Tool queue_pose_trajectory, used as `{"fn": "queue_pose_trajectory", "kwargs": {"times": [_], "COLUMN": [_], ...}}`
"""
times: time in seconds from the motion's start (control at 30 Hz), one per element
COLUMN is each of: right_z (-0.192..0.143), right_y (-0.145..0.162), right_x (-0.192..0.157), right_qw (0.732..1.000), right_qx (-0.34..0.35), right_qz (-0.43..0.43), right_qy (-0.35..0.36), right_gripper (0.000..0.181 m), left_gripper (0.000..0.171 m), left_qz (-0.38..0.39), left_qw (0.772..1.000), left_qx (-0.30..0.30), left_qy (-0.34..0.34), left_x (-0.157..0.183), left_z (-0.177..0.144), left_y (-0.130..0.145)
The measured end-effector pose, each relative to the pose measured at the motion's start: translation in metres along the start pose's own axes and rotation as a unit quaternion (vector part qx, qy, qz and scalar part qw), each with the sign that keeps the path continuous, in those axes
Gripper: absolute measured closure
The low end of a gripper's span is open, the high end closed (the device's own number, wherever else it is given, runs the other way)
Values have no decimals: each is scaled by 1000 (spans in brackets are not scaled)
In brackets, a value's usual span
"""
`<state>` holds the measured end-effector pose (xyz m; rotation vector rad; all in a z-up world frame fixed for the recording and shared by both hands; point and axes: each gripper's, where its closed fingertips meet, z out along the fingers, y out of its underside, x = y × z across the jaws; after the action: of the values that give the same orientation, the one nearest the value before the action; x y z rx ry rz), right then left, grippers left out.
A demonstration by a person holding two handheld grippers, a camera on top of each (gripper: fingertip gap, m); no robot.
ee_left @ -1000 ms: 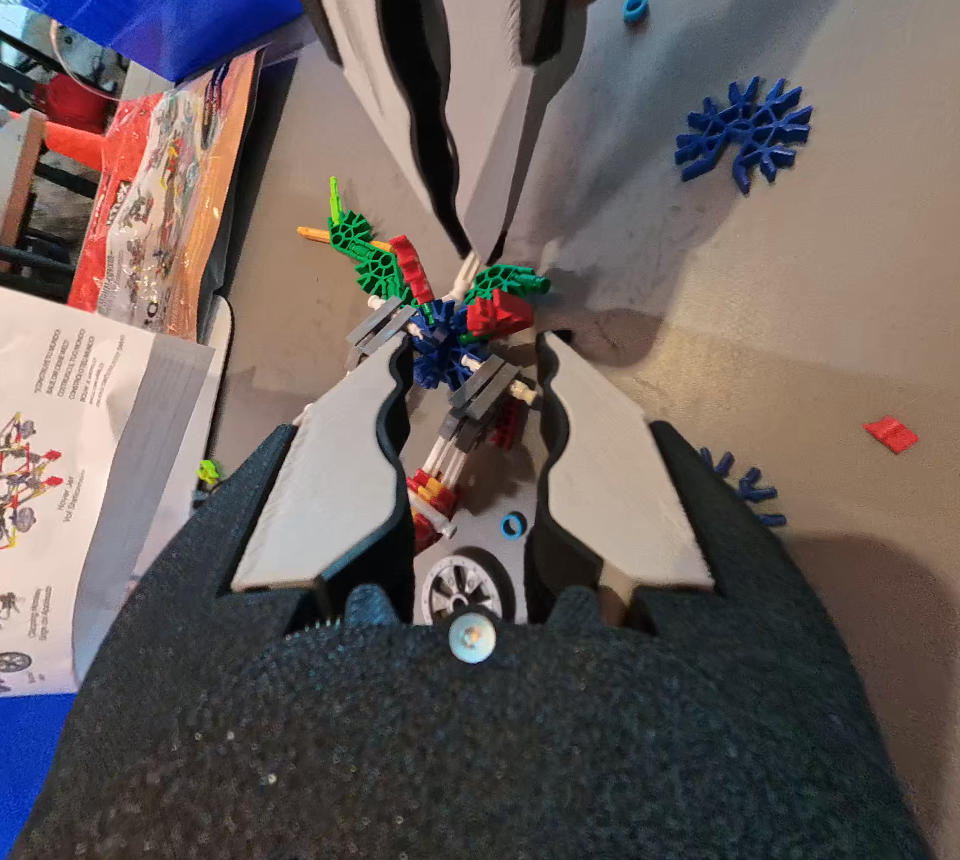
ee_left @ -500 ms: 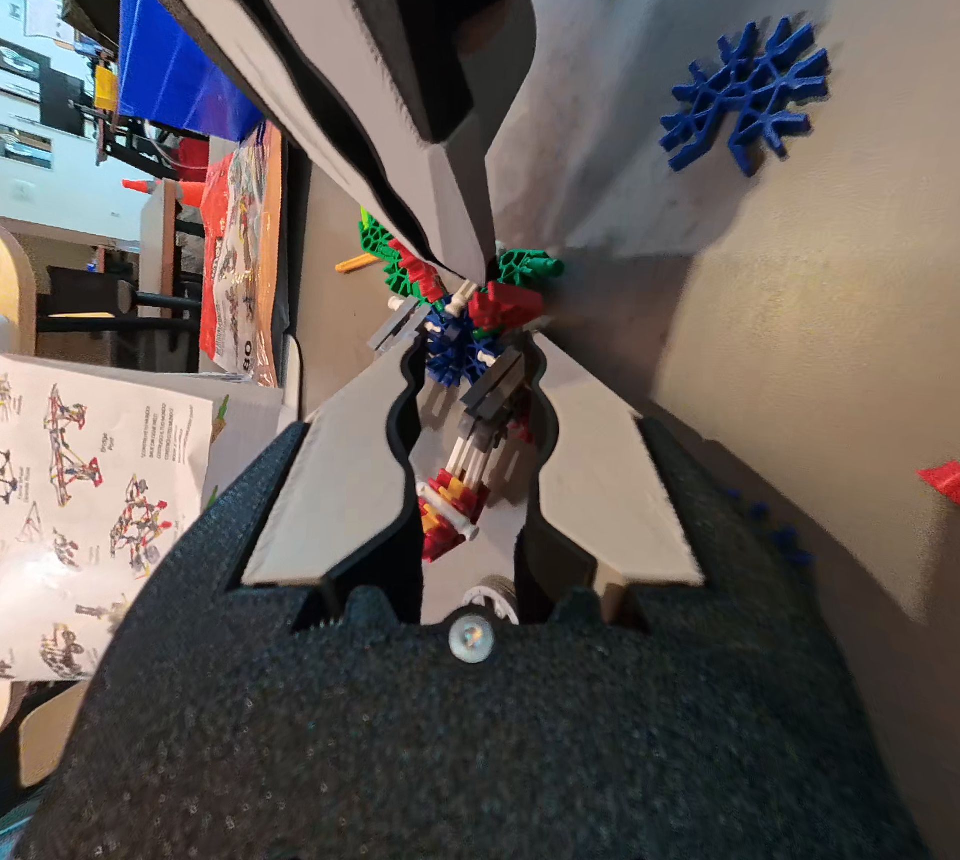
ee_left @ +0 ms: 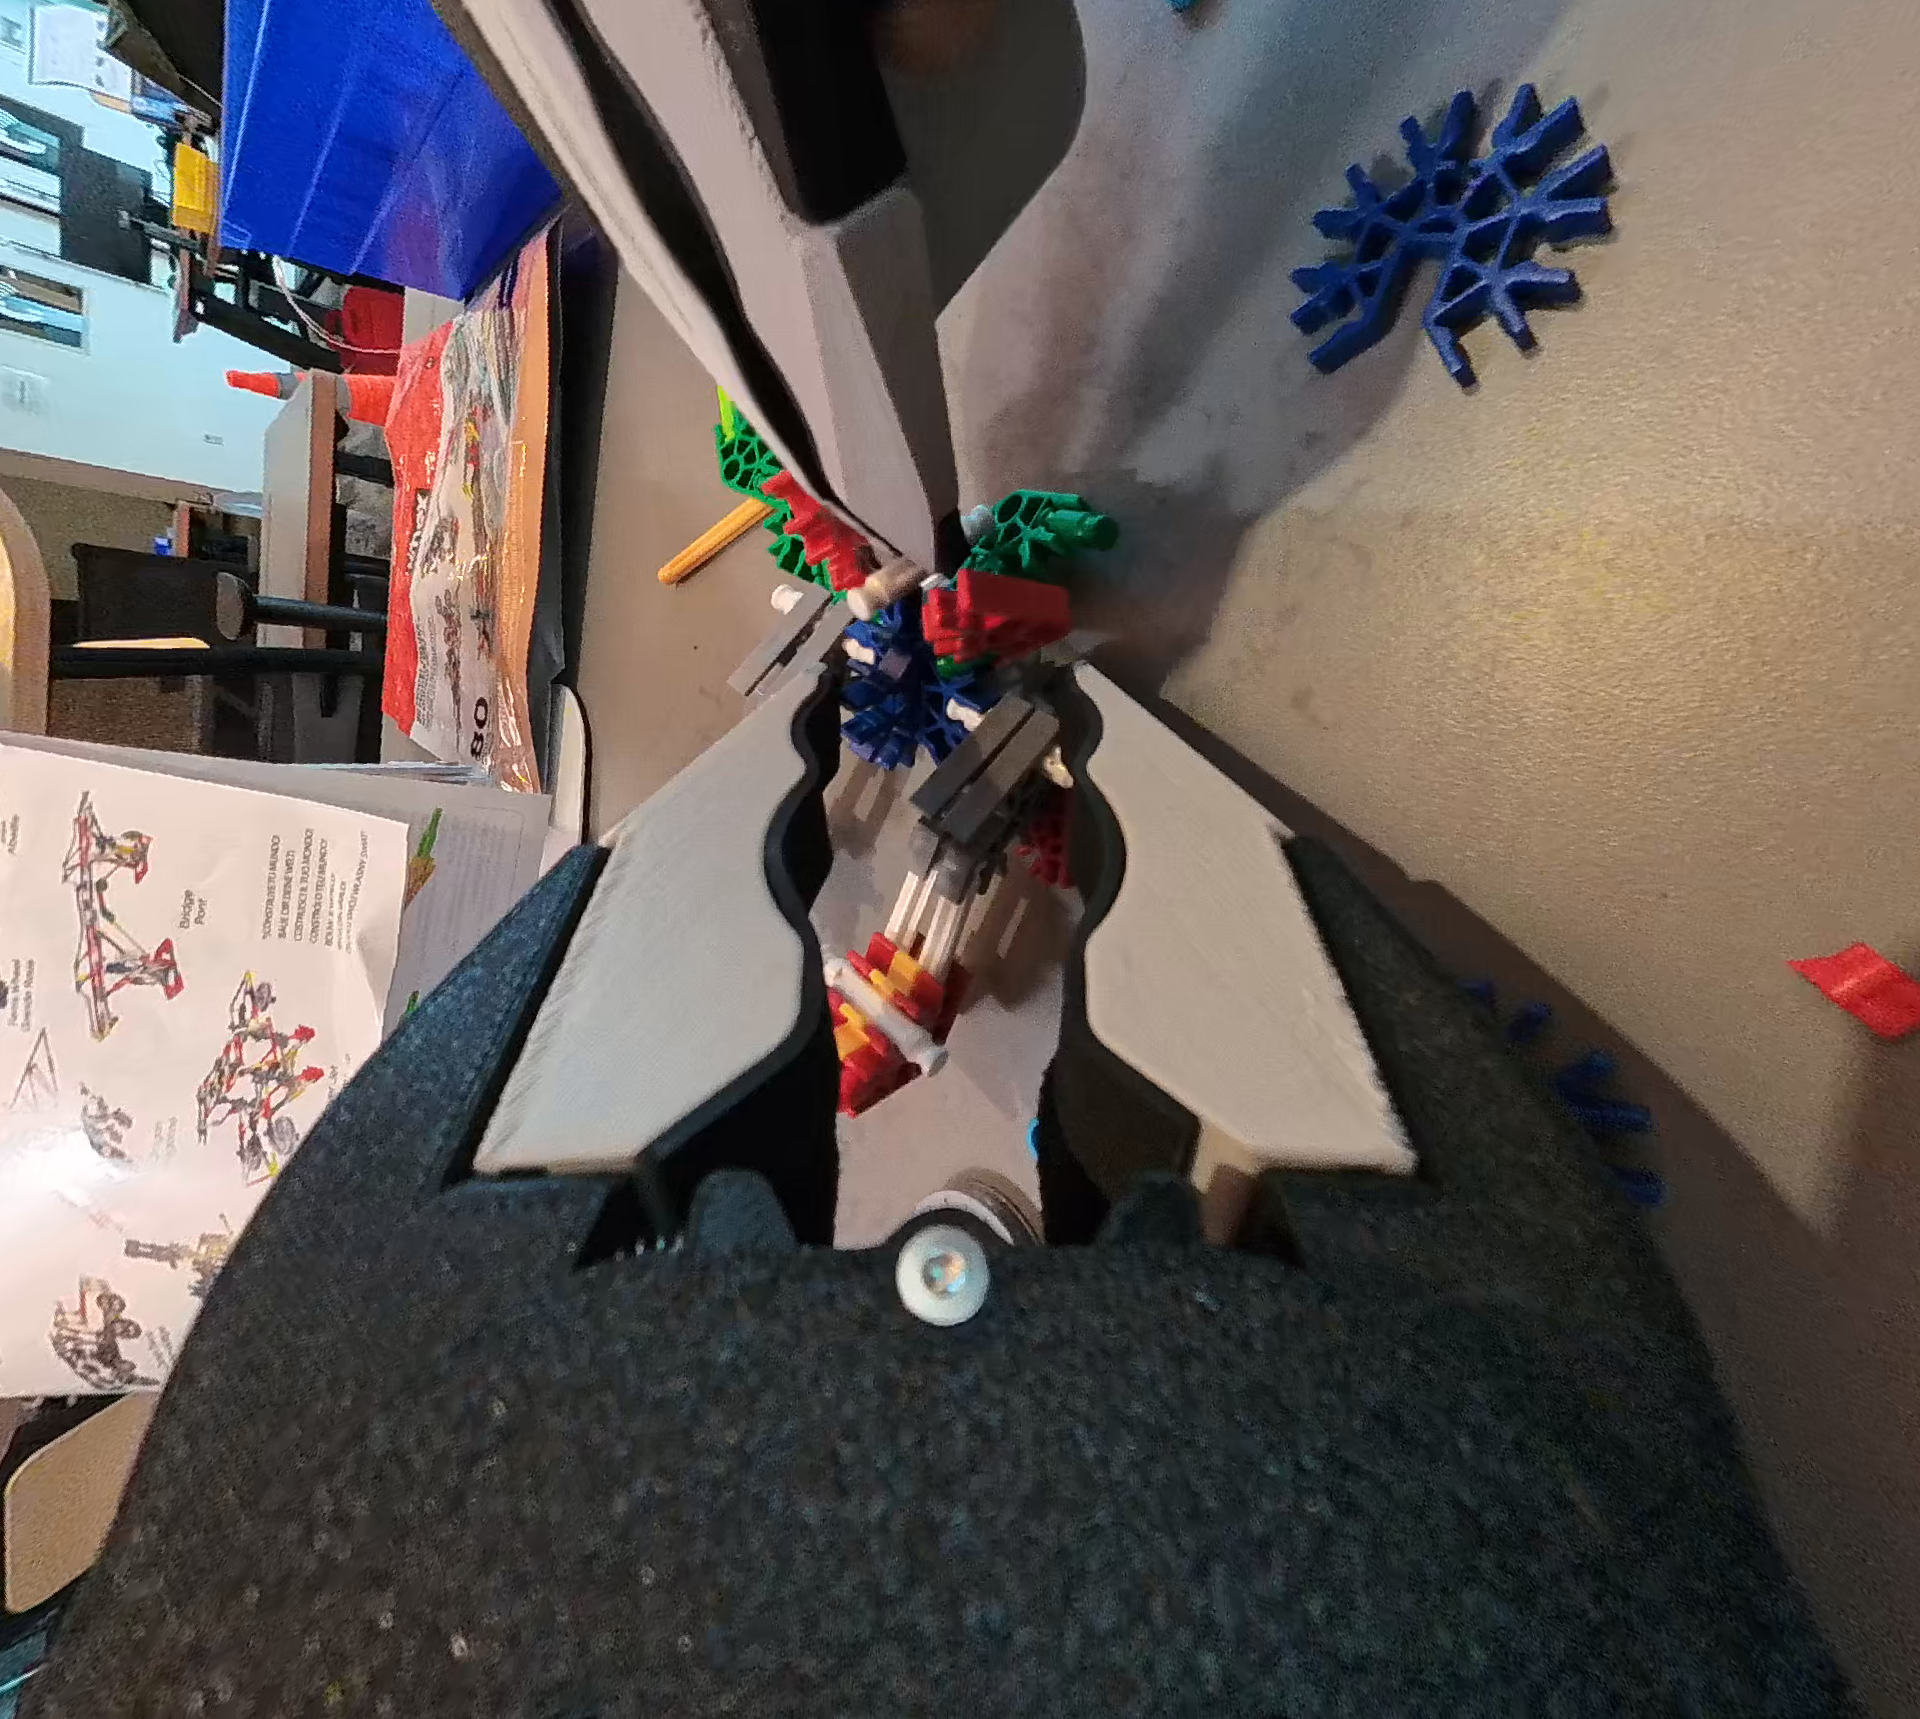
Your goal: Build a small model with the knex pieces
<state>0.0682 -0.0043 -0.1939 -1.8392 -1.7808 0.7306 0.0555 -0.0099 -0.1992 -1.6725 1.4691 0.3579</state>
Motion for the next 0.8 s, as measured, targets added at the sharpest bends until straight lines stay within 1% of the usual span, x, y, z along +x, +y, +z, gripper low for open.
{"fn": "queue_pose_trajectory", "kwargs": {"times": [0.13, 0.27, 0.43, 0.53, 0.7, 0.8], "right_z": [1, 0, 1, 2, 3, 3], "right_y": [2, 4, 5, 6, 6, 5], "right_x": [-1, -3, -4, -4, -4, -4], "right_qw": [1000, 1000, 1000, 1000, 1000, 1000], "right_qx": [10, 1, -9, -16, -19, -18], "right_qz": [8, -6, -11, -12, -13, -12], "right_qy": [-7, -1, 2, 4, 6, 6], "right_gripper": [176, 176, 176, 176, 176, 176], "left_gripper": [130, 129, 128, 129, 131, 127], "left_qz": [5, 4, 1, 26, 49, 38], "left_qw": [1000, 1000, 1000, 999, 998, 999], "left_qx": [1, 3, 22, 40, 34, 35], "left_qy": [3, 9, 11, 19, 20, 11], "left_x": [1, 2, 0, 6, 11, 6], "left_z": [0, -1, -6, -8, -4, -5], "left_y": [-1, -1, -8, -14, -15, -14]}}
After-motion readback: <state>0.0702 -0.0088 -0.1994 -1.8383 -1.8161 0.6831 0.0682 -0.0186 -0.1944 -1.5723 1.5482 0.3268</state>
